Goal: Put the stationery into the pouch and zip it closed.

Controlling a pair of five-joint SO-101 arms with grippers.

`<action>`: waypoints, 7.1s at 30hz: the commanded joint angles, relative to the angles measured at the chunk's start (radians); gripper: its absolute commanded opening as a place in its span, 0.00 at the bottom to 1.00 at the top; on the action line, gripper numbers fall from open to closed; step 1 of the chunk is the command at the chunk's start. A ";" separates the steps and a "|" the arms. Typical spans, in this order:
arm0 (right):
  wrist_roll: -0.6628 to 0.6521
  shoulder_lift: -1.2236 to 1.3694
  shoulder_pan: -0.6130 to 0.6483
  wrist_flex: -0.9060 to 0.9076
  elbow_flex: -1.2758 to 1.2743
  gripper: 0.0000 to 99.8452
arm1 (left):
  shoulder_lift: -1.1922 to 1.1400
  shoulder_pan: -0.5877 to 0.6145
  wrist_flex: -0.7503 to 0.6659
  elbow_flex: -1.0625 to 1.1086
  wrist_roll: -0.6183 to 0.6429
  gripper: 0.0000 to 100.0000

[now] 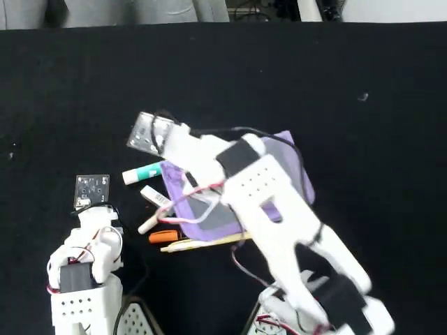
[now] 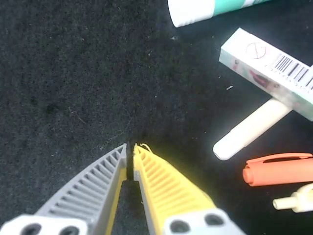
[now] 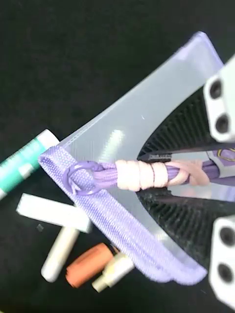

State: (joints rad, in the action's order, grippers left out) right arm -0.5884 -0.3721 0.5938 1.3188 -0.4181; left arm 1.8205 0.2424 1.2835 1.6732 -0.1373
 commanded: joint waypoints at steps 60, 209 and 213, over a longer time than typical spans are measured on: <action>-0.052 -0.878 -0.278 0.089 -0.558 0.01 | 0.008 -0.455 -0.250 -0.004 -0.146 0.03; -0.121 -0.674 -0.611 0.446 -0.093 0.01 | -0.890 -0.564 -1.559 -0.163 -0.133 0.03; -0.123 -0.674 -0.652 0.446 -0.087 0.01 | -0.890 -0.564 -1.559 -0.165 -0.135 0.03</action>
State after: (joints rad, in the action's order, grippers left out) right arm -0.7035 -1.0503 -0.0138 1.7300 -0.5562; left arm 0.9383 -0.3406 -0.2555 1.5719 -0.2631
